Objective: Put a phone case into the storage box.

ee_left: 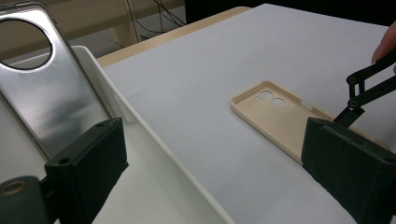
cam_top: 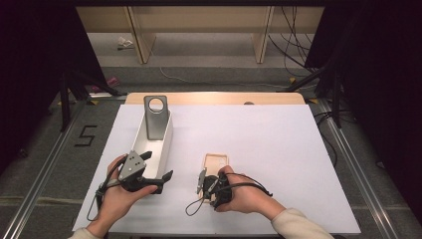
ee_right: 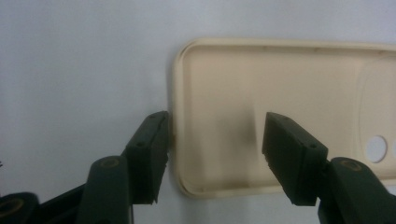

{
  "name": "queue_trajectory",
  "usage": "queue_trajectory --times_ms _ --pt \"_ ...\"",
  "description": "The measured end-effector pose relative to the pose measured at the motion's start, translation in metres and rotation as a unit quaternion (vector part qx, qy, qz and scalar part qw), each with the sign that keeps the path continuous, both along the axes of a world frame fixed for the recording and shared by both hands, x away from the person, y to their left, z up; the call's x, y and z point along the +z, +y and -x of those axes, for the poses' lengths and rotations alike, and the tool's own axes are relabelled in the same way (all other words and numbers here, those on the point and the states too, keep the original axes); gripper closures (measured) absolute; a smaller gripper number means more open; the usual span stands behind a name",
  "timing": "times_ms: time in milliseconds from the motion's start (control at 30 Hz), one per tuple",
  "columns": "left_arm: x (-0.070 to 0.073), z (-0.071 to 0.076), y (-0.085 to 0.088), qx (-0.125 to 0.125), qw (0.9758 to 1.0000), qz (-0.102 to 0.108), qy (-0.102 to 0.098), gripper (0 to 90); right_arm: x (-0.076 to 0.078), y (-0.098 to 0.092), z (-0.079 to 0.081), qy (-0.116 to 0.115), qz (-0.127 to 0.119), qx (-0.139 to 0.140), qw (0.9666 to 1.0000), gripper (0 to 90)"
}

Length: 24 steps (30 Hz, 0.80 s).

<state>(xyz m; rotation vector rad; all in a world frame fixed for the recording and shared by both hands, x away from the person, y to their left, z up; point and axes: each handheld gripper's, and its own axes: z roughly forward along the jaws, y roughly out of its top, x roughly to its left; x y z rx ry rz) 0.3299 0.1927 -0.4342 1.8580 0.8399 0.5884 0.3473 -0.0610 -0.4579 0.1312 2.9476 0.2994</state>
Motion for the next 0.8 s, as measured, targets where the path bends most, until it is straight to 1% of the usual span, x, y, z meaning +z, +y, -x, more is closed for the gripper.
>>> queue_trajectory --times_ms 100,167,267,367,433,533,667,733,800 --pt "-0.0001 -0.0001 -0.0001 0.000 1.0000 0.000 0.000 6.5 -0.0004 0.0014 0.0009 0.003 0.003 0.004 1.0000 45.7" --pt "-0.0001 -0.0001 -0.0002 0.000 1.0000 0.000 0.000 6.5 0.0003 0.0020 0.0010 0.006 0.006 0.006 0.9999 49.1" --pt "-0.0003 -0.0001 -0.0002 0.000 1.0000 0.000 0.000 6.5 -0.0001 0.0028 0.0014 0.007 0.004 0.010 0.9999 53.5" --pt "-0.0004 -0.0001 -0.0003 -0.001 1.0000 0.000 0.001 6.5 0.0003 0.0043 0.0029 0.011 0.011 0.012 0.9998 57.4" --pt "-0.0004 0.0000 -0.0005 -0.001 1.0000 0.000 0.001 6.5 -0.0003 0.0047 0.0032 0.011 0.009 0.016 0.9998 59.3" --pt "-0.0004 0.0000 -0.0006 -0.001 1.0000 0.000 0.001 6.5 0.0005 0.0061 0.0047 0.015 0.017 0.014 0.9996 61.9" --pt "-0.0006 0.0000 -0.0008 -0.001 1.0000 0.000 0.001 6.5 0.0004 0.0078 0.0057 0.017 0.022 0.025 0.9993 67.0" --pt "-0.0006 -0.0001 -0.0008 -0.002 1.0000 0.000 0.001 6.5 0.0006 0.0089 0.0069 0.016 0.026 0.024 0.9992 68.7" --pt "-0.0009 0.0000 -0.0010 -0.003 1.0000 -0.001 0.002 6.5 -0.0001 0.0096 0.0075 0.016 0.024 0.026 0.9992 70.5"
